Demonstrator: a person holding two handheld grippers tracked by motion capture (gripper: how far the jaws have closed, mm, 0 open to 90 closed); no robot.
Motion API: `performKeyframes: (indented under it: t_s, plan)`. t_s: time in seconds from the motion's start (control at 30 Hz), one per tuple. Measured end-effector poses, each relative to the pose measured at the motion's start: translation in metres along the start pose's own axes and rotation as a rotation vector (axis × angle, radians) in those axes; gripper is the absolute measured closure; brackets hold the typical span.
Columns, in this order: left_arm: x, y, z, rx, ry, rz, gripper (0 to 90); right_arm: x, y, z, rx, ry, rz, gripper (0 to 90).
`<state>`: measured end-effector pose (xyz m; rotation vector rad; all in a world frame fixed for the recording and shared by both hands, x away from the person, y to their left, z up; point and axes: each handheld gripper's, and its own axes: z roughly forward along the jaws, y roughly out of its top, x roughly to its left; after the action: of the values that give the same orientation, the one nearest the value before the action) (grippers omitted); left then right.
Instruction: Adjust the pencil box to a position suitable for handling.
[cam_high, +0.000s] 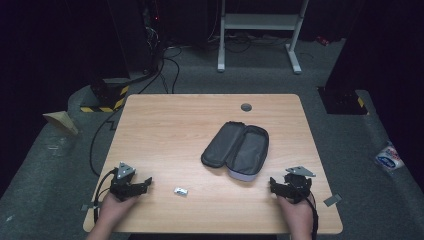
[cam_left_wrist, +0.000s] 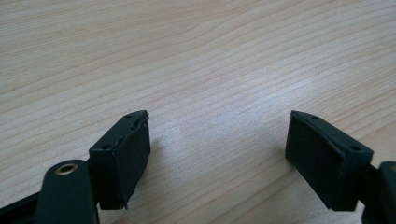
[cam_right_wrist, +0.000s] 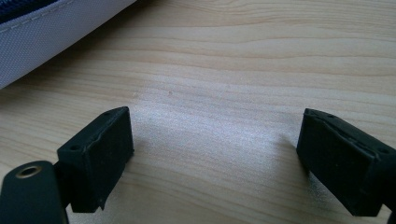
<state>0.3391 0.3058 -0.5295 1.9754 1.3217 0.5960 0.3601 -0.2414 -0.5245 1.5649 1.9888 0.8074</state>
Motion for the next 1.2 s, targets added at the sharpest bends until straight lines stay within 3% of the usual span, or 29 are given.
performKeyframes:
  t_s: [0.43,0.83,0.93,1.0,1.2]
  plan:
    - [0.0,0.001,0.001,0.0,-0.002,0.003,22.2,0.0,0.0,0.0,-0.001,0.0,0.0,10.6]
    - [0.0,0.002,0.001,0.001,0.0,0.004,22.3,-0.001,0.002,0.001,-0.008,-0.015,0.008,14.8]
    - [0.0,0.002,0.002,0.001,-0.001,0.005,22.3,-0.001,0.001,-0.001,-0.013,-0.007,-0.005,19.9]
    - [0.0,0.002,0.002,0.0,-0.003,0.002,22.3,0.001,0.001,-0.003,-0.025,-0.031,-0.029,21.9]
    - [0.0,0.002,0.002,0.001,-0.003,0.002,22.4,0.008,0.01,-0.012,-0.084,-0.015,-0.037,24.4]
